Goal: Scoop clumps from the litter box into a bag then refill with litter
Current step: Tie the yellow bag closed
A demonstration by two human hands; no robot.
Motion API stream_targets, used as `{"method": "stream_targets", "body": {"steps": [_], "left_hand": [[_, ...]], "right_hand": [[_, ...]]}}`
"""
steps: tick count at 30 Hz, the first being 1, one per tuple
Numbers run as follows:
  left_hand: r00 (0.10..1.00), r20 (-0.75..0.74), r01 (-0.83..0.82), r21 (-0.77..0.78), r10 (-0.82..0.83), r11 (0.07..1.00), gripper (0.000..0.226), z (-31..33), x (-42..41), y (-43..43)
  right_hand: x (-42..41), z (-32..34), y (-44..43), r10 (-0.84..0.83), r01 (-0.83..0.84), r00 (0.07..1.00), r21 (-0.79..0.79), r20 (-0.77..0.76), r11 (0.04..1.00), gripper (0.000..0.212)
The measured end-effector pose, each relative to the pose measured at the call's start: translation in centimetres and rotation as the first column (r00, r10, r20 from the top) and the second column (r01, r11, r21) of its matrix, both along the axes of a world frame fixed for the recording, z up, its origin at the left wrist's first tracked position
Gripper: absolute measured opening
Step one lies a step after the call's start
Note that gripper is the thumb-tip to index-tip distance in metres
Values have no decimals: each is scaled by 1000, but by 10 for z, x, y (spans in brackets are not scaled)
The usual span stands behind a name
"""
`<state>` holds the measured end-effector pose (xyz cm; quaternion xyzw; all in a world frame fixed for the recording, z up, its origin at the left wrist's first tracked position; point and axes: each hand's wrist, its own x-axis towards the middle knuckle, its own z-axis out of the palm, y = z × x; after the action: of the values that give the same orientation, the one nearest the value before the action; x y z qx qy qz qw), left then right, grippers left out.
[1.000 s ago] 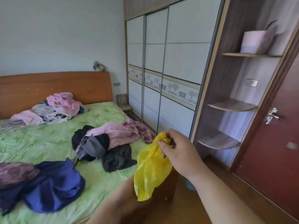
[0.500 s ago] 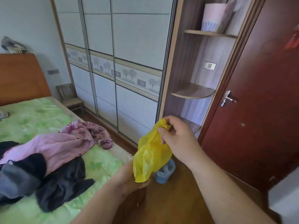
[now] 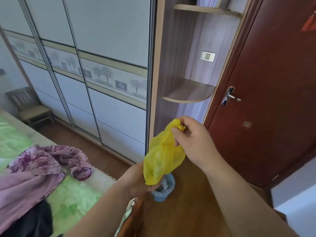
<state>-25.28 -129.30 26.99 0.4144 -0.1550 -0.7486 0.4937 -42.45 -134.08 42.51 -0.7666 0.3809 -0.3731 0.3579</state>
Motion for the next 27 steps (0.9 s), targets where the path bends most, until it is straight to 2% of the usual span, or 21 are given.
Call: {"method": "stream_targets", "body": {"steps": [4, 6, 10, 18, 20, 21, 22, 25, 26, 27], "left_hand": [[999, 48, -23, 84, 19, 996, 23, -29, -10, -80], [992, 111, -80, 207, 57, 975, 24, -47, -16, -120], [985, 65, -174, 397, 162, 901, 32, -80, -30, -182], [983, 26, -170, 489, 181, 855, 25, -166, -26, -255], [982, 61, -183, 529, 178, 829, 21, -201, -18, -271], [978, 48, -195, 545, 201, 815, 26, -228, -12, -277], [971, 47, -220, 576, 237, 787, 31, -252, -8, -284], [945, 43, -269, 671, 326, 691, 28, -330, 12, -300], [947, 48, -269, 659, 317, 703, 31, -350, 16, -307], [952, 32, -253, 642, 305, 723, 25, -377, 19, -310]], "right_hand": [[-8, -32, -83, 45, -44, 999, 24, -26, 999, 4], [-11, -53, -127, 78, -76, 996, 58, -48, 995, 5], [-15, -97, -207, 145, -131, 986, 166, -76, 977, 7], [5, -222, -314, 189, -141, 977, 371, -96, 918, 5], [12, -264, -331, 200, -134, 973, 425, -115, 895, 4], [16, -285, -339, 205, -124, 969, 446, -140, 886, 8], [20, -308, -347, 207, -113, 965, 462, -158, 880, 12], [35, -382, -367, 196, -68, 958, 495, -211, 866, 17], [41, -409, -374, 191, -56, 955, 495, -227, 867, 16], [47, -435, -379, 188, -39, 948, 493, -256, 869, 15]]}}
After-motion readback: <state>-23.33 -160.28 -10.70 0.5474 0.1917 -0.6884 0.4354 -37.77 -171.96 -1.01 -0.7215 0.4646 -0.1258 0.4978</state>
